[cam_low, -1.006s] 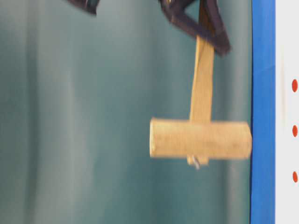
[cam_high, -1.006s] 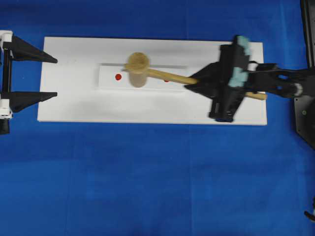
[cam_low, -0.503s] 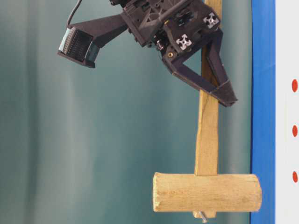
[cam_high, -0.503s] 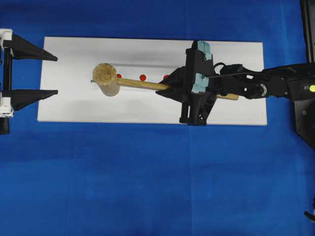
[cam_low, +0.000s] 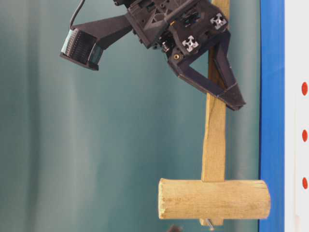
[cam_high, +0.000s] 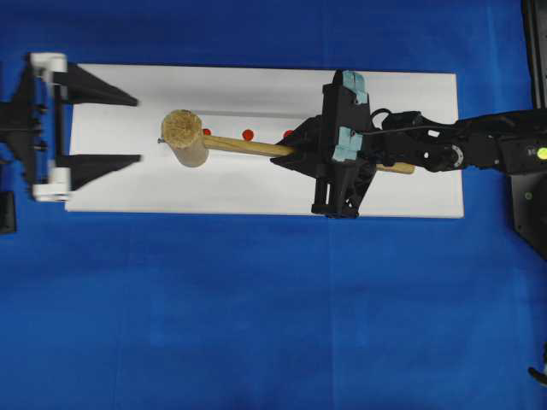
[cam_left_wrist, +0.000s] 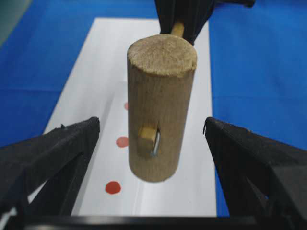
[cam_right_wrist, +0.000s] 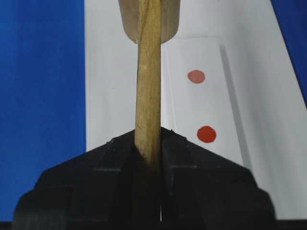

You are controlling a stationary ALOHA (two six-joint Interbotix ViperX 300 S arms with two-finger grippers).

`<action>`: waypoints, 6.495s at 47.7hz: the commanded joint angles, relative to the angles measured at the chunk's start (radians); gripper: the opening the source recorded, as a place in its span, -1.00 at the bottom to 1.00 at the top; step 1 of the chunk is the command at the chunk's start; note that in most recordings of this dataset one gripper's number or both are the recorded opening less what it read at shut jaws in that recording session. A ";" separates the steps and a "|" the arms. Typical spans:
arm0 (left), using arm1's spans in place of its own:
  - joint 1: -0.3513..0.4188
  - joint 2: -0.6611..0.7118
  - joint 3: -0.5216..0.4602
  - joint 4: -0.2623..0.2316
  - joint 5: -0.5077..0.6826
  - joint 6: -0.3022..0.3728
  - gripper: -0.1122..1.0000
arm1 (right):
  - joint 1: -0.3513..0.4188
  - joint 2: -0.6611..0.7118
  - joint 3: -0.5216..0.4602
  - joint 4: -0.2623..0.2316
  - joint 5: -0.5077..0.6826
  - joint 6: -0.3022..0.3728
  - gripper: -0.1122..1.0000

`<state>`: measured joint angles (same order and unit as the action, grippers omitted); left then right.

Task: Hit the mark with a hammer.

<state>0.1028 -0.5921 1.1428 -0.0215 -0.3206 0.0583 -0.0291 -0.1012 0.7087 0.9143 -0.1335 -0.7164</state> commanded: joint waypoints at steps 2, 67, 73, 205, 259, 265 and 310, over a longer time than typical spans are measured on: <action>0.003 0.080 -0.071 -0.002 -0.035 -0.002 0.82 | -0.002 -0.014 -0.026 -0.003 -0.006 -0.002 -0.77; -0.009 0.267 -0.235 -0.003 0.005 -0.054 0.01 | 0.003 -0.015 -0.031 -0.011 -0.003 -0.002 -0.77; -0.009 0.253 -0.232 -0.005 0.005 -0.055 0.01 | 0.003 -0.015 -0.028 -0.011 -0.003 0.000 -0.77; -0.032 0.160 -0.198 0.006 0.170 -1.104 0.79 | 0.071 0.023 -0.025 -0.126 -0.092 -0.189 -0.64; 0.015 -0.264 0.003 0.009 0.417 -0.500 0.75 | 0.092 -0.192 0.155 0.087 -0.097 -0.166 -0.64; 0.014 -0.261 0.006 0.009 0.416 -0.333 0.75 | 0.123 -0.192 0.149 0.130 -0.104 -0.132 -0.64; 0.018 -0.272 0.023 0.003 0.337 0.149 0.75 | 0.353 0.040 -0.046 0.201 -0.172 -0.028 -0.64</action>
<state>0.1181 -0.8652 1.1750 -0.0153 0.0261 0.2086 0.3053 -0.0874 0.7286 1.1075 -0.2930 -0.7455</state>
